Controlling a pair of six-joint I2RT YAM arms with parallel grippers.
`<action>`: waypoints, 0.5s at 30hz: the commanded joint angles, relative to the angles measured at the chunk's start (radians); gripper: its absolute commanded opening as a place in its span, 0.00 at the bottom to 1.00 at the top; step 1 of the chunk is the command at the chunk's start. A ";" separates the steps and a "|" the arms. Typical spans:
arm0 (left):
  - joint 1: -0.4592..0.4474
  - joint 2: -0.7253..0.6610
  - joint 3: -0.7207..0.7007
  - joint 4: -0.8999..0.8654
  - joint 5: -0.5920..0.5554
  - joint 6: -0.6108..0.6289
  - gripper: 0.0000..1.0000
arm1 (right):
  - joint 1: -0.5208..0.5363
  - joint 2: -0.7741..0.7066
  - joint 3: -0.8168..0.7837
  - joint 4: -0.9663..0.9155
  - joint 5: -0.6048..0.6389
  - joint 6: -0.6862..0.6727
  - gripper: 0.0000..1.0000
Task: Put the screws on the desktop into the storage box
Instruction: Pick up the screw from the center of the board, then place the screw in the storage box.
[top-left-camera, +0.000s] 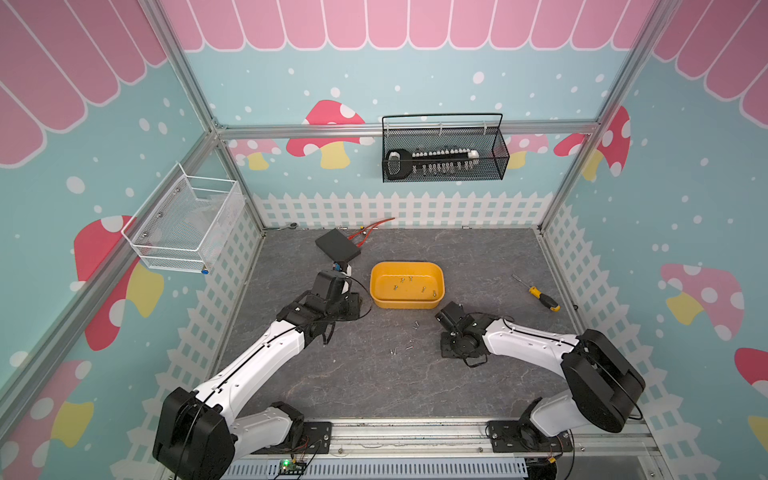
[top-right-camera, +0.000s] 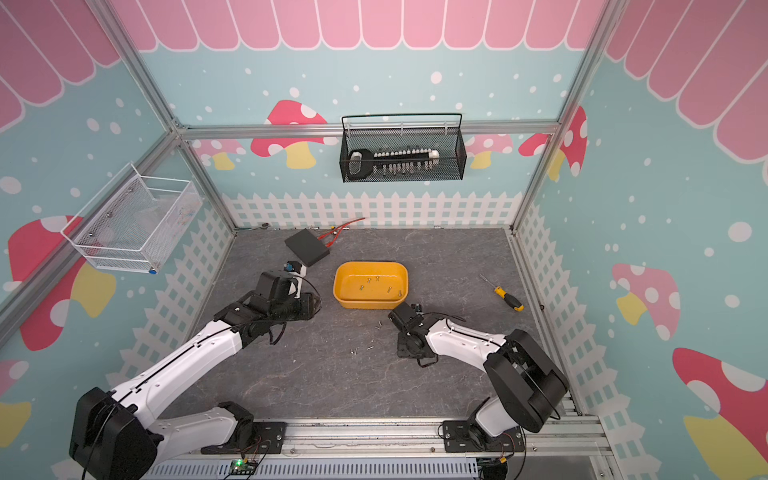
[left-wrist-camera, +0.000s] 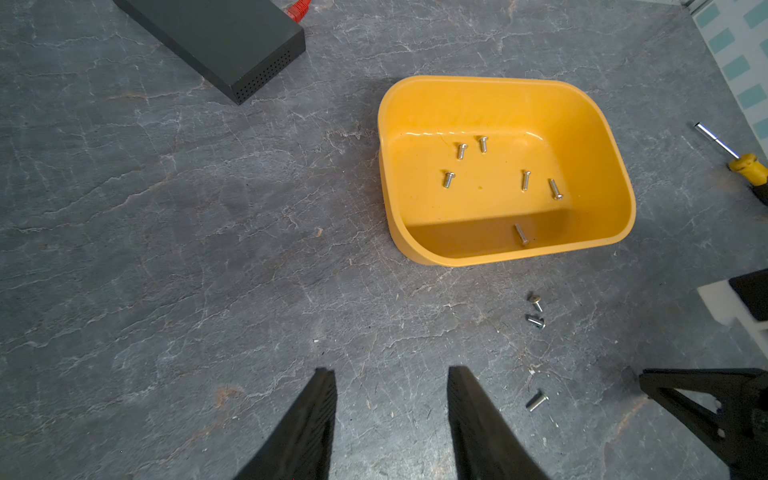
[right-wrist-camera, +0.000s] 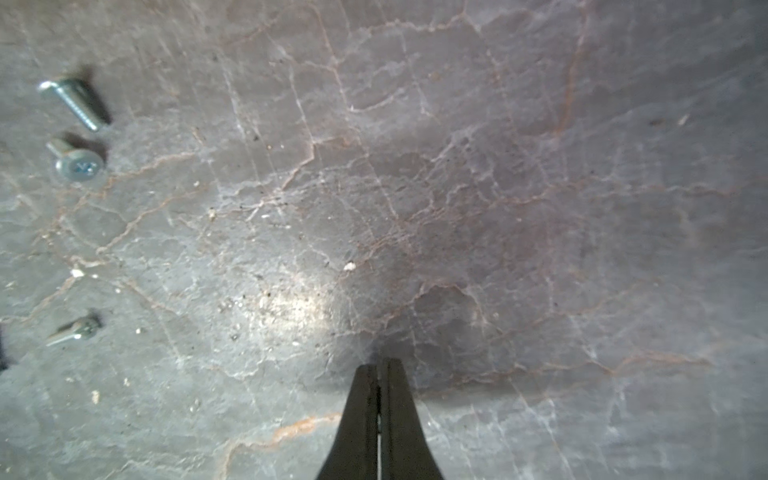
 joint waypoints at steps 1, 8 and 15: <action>0.005 -0.015 -0.011 0.016 0.007 -0.002 0.47 | 0.000 -0.056 0.081 -0.073 0.012 -0.025 0.00; 0.014 -0.023 0.001 0.016 -0.001 -0.011 0.47 | 0.000 -0.061 0.325 -0.160 0.053 -0.111 0.00; 0.053 -0.044 0.005 0.016 0.020 -0.021 0.47 | -0.059 0.217 0.712 -0.193 0.033 -0.260 0.00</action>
